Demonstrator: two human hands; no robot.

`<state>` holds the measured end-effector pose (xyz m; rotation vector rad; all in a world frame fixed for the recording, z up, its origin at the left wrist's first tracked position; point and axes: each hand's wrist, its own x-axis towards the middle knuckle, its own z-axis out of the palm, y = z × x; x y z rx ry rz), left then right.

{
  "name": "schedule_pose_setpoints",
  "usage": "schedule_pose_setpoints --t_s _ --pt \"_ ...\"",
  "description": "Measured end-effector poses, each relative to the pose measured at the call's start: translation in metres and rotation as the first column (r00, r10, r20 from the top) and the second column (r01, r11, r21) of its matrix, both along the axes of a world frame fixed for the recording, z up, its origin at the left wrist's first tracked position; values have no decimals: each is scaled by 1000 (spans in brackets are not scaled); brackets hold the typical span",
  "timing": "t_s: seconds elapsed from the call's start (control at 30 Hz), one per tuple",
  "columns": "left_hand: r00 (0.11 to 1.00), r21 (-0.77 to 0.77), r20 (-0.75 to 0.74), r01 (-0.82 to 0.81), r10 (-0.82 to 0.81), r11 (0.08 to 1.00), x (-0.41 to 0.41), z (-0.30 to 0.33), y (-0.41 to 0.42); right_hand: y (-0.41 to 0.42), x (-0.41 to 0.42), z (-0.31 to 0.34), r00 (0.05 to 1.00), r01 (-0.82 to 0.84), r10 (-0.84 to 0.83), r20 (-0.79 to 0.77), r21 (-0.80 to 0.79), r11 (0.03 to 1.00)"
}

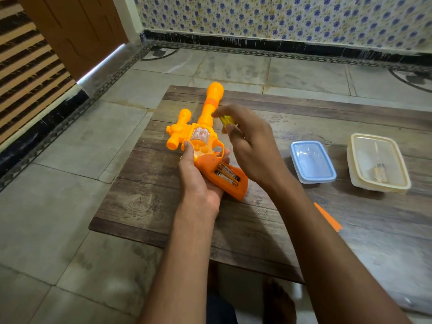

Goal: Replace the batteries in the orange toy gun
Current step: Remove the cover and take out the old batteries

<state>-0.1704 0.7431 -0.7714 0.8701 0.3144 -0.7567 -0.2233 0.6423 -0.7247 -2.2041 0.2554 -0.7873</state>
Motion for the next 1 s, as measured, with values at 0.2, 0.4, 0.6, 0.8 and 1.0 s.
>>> schedule_pose_setpoints --t_s 0.2,0.4,0.6,0.8,1.0 --pt "999 -117 -48 12 -18 993 2 7 0 6 -34 3 989 10 -10 -149 1 1000" --pt "998 -123 -58 31 -38 992 -7 11 -5 11 -47 7 989 73 -77 -123 -38 997" --pt "1000 -44 10 -15 16 999 -9 20 -7 14 -44 -16 977 171 -185 -109 -127 977" --pt "996 -13 81 -25 26 1000 -11 18 -8 17 -28 -20 971 166 -192 -143 -173 971" --pt "999 -21 45 -9 10 1000 -11 21 -3 22 -27 -19 976 198 -209 -59 -159 967"
